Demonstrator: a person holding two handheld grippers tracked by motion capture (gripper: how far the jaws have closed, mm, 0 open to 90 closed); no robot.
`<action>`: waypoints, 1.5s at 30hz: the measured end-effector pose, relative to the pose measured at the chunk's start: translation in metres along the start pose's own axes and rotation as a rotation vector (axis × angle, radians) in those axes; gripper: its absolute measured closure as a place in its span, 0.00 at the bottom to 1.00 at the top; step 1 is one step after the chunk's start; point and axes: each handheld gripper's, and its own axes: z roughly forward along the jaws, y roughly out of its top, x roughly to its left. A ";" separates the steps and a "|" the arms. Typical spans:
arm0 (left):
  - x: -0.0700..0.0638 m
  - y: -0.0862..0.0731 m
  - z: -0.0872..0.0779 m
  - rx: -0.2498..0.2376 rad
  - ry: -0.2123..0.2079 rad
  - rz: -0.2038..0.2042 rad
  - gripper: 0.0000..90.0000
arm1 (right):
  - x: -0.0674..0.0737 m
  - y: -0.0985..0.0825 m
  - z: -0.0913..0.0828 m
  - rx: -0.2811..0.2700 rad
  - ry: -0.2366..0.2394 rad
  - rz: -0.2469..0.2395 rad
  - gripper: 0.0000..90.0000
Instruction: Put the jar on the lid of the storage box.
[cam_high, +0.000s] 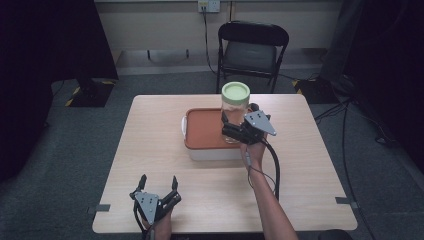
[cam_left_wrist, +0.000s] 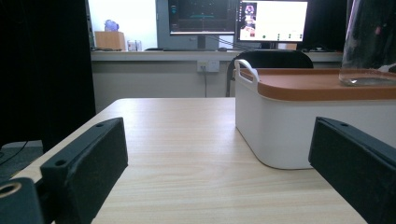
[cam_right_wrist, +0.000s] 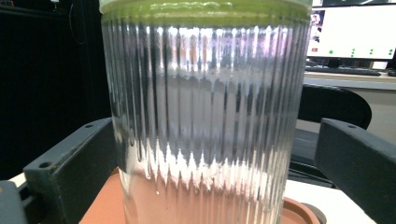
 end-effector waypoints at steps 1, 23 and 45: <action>0.000 0.000 0.000 0.000 0.000 0.000 0.05 | 0.000 0.000 -0.001 0.001 -0.001 0.000 0.00; 0.000 0.000 0.000 0.000 0.001 0.001 0.05 | -0.001 -0.002 -0.013 -0.016 0.005 0.018 0.00; 0.000 0.000 0.000 0.001 0.001 0.000 0.05 | -0.003 -0.002 -0.031 -0.034 0.013 0.033 0.00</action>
